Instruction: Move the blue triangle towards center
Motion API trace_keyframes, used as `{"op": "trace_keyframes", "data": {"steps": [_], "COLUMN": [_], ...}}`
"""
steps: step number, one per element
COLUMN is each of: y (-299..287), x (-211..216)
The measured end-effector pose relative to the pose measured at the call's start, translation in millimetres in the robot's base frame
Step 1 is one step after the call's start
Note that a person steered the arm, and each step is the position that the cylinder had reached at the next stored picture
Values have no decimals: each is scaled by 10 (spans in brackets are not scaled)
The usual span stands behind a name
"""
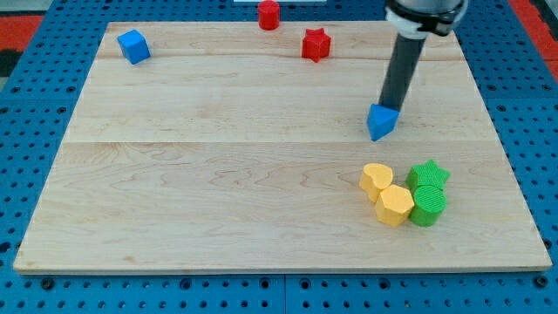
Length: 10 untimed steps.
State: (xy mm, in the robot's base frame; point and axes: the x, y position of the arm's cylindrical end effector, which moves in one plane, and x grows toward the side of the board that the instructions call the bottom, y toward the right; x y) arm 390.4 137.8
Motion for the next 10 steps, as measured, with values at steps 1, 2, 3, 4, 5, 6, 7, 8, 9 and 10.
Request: {"op": "trace_keyframes", "data": {"steps": [1,2,3,4,5,6,7,8,9,10], "y": [-193,-193,45,248,248,122,59,-111,-646,-914], "x": [117,249,277,465,749,752,691,594,592,505]}}
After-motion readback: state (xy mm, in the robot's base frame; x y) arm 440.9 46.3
